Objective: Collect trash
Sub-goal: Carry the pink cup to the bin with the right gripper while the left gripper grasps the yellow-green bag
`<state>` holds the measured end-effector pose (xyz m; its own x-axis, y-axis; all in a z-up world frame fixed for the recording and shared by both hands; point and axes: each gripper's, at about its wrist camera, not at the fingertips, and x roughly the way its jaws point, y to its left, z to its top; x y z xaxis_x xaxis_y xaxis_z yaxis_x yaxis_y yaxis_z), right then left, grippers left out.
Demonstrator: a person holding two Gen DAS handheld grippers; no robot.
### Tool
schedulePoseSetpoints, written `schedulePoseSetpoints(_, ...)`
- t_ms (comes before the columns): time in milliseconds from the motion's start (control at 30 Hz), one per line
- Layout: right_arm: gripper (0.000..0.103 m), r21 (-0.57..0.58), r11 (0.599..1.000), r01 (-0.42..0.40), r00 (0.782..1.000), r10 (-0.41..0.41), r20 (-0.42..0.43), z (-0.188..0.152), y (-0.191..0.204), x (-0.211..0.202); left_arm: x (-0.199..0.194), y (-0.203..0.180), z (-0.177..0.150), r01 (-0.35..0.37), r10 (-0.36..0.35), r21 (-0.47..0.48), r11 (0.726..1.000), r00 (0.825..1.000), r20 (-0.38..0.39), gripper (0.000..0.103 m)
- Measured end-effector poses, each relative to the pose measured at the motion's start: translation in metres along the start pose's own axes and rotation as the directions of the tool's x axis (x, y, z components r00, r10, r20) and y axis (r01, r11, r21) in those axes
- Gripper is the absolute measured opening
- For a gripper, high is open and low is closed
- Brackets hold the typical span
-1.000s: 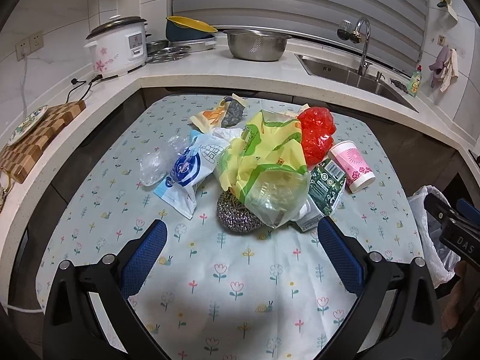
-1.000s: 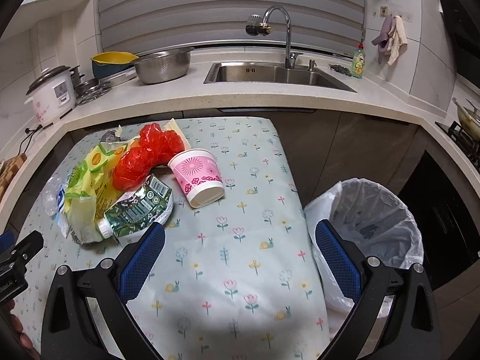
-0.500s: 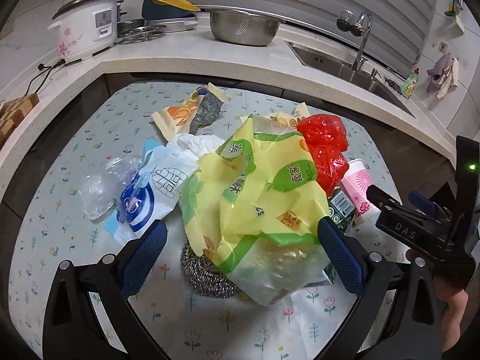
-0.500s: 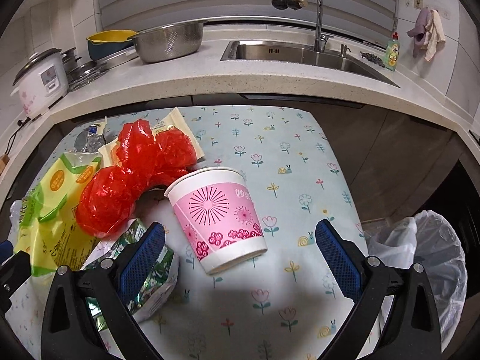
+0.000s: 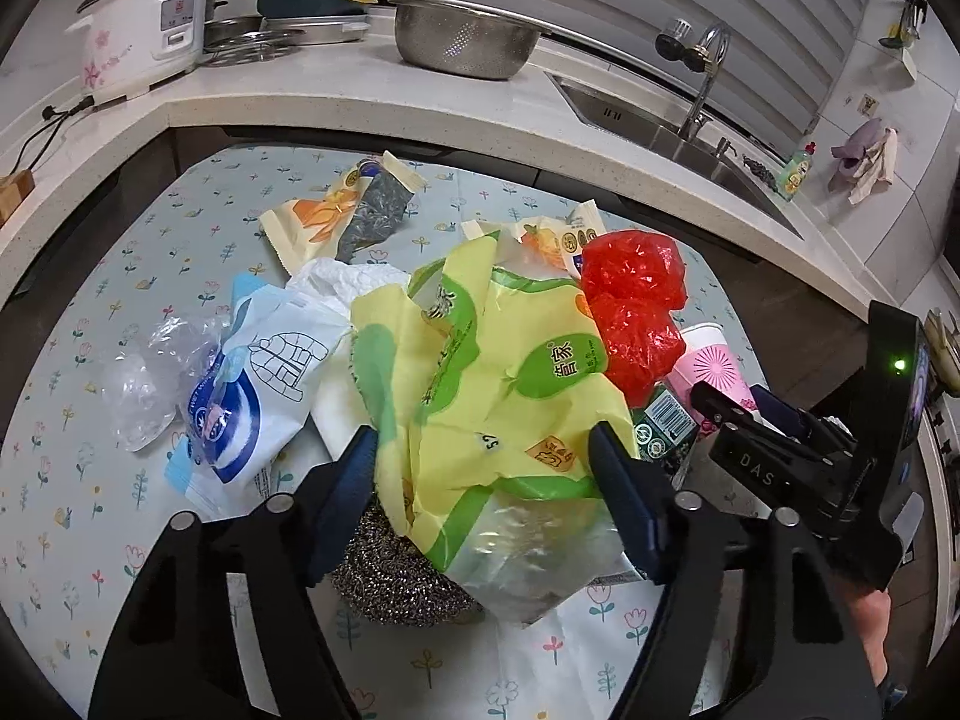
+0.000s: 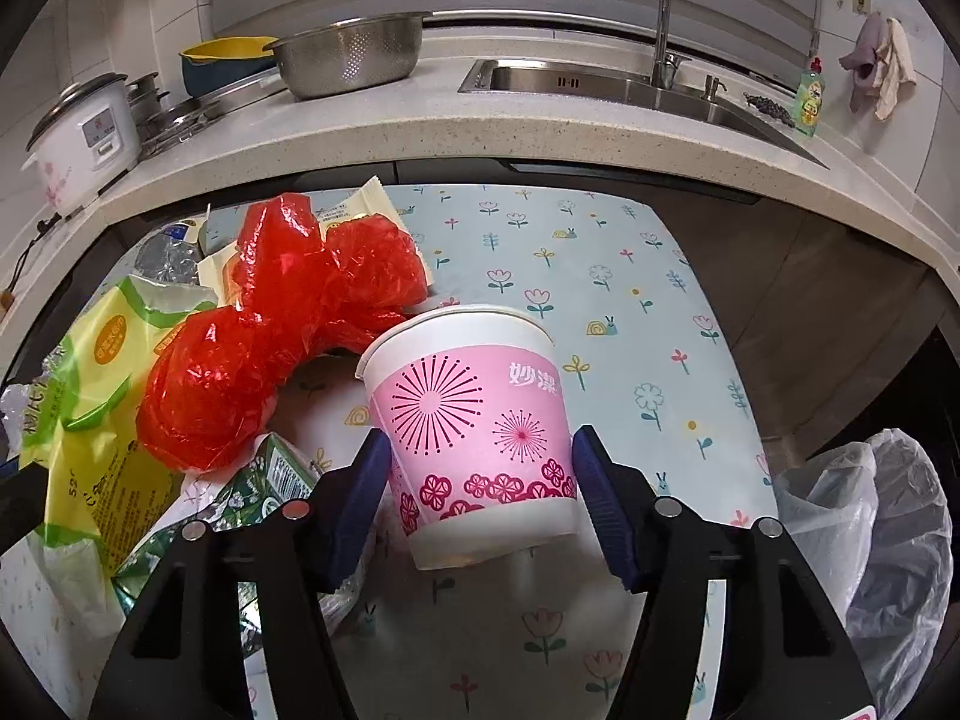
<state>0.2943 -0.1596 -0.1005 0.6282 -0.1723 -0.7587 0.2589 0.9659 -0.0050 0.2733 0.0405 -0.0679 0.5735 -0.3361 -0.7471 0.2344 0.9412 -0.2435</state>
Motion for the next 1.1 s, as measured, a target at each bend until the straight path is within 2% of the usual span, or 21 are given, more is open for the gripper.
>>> schedulePoseSetpoints(33,0.059,-0.002,1.0,0.003,1.0,-0.003,0.011,-0.001,-0.001,-0.007,-0.002,0.0,0.0,0.0,0.0,0.003,1.0,1.0,-0.001,0.056)
schedulePoseSetpoints(167,0.058,0.015,1.0,0.014,0.998,-0.015,0.054,-0.003,-0.011,-0.04,-0.018,-0.005,-0.002,0.001,-0.001,0.01,1.0,1.0,0.012,0.045)
schedulePoseSetpoints(233,0.058,0.039,0.999,0.009,0.998,-0.012,0.066,-0.004,-0.019,-0.057,-0.027,-0.009,-0.003,-0.001,0.001,0.024,1.0,1.0,0.026,0.023)
schedulePoseSetpoints(367,0.058,0.069,0.997,0.022,0.995,-0.029,0.1,-0.009,-0.035,-0.091,-0.047,-0.017,-0.004,0.011,-0.013,0.031,0.999,0.999,0.04,0.02)
schedulePoseSetpoints(433,0.058,0.083,0.996,0.035,0.993,-0.044,0.112,-0.013,-0.044,-0.106,-0.058,-0.024,-0.005,0.029,-0.031,0.04,0.999,0.998,0.053,0.003)
schedulePoseSetpoints(733,0.058,0.182,0.978,0.1,0.98,-0.129,0.154,-0.038,-0.099,-0.166,-0.097,-0.077,-0.013,0.116,-0.127,0.117,0.986,0.988,0.092,0.0)
schedulePoseSetpoints(933,0.059,0.246,0.958,0.146,0.97,-0.187,0.153,-0.058,-0.142,-0.191,-0.116,-0.127,-0.02,0.177,-0.2,0.198,0.964,0.974,0.102,0.0)
schedulePoseSetpoints(1100,0.059,0.304,0.934,0.187,0.965,-0.233,0.123,-0.079,-0.18,-0.198,-0.12,-0.176,-0.028,0.23,-0.262,0.271,0.935,0.961,0.086,0.0)
